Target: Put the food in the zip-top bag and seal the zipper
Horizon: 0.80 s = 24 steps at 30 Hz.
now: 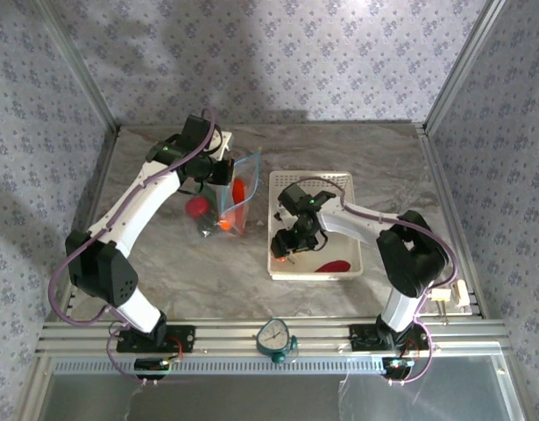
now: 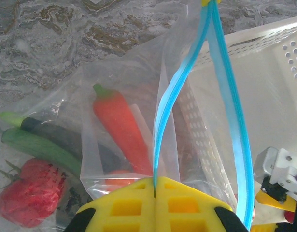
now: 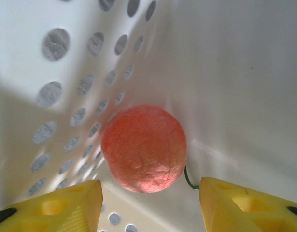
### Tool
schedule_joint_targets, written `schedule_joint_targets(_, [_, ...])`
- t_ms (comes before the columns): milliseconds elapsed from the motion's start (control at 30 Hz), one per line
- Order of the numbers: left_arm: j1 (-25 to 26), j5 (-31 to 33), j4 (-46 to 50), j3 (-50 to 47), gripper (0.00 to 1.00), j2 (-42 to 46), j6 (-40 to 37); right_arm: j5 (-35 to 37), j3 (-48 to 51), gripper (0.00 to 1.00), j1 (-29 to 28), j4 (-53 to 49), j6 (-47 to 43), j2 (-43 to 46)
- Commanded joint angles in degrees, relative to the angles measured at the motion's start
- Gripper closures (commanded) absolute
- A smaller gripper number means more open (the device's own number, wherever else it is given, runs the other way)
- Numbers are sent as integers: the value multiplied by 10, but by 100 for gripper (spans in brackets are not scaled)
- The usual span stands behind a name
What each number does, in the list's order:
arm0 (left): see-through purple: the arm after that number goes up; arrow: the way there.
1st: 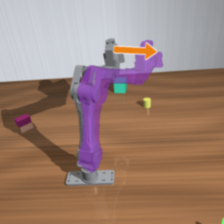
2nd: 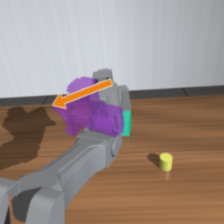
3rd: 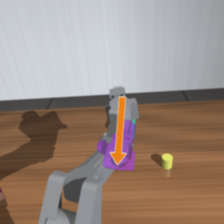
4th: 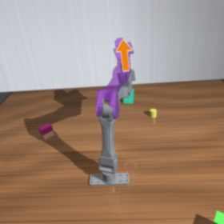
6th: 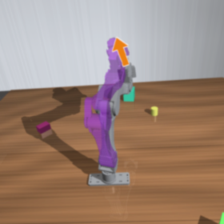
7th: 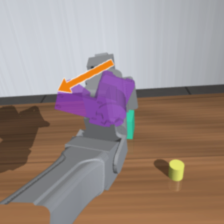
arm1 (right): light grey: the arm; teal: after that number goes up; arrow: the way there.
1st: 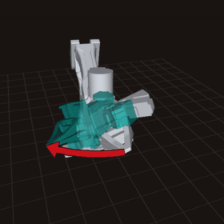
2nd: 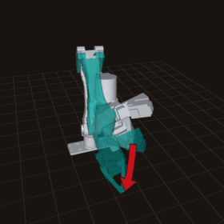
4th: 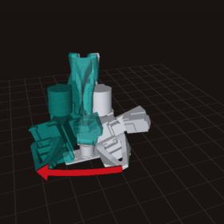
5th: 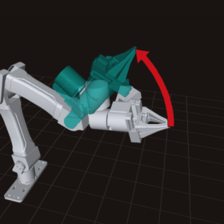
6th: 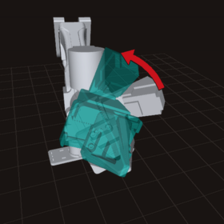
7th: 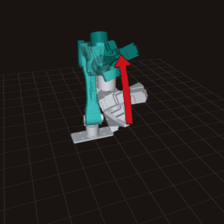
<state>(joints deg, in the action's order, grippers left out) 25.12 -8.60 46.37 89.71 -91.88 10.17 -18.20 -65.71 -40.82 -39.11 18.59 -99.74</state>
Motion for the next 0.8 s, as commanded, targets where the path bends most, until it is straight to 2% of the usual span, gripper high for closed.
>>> schedule_joint_targets(0, [-5,-16,-12,6,100,27,5,23,-16,43,-3,-24,-2,-24])
schedule_joint_targets(233, [-8,-21,-17,6,100,29,4,57,-17,45,2,-19,0,-35])
schedule_joint_targets(400, [-8,-24,-20,5,100,30,4,90,-10,55,11,1,12,-31])
schedule_joint_targets(467, [-8,-26,-21,4,100,30,4,102,-9,55,21,7,18,-31])
schedule_joint_targets(567, [-8,-27,-24,3,100,29,5,110,-11,48,31,13,20,-36])
schedule_joint_targets(767, [-9,-29,-25,2,100,27,4,113,-21,41,36,24,16,-54])
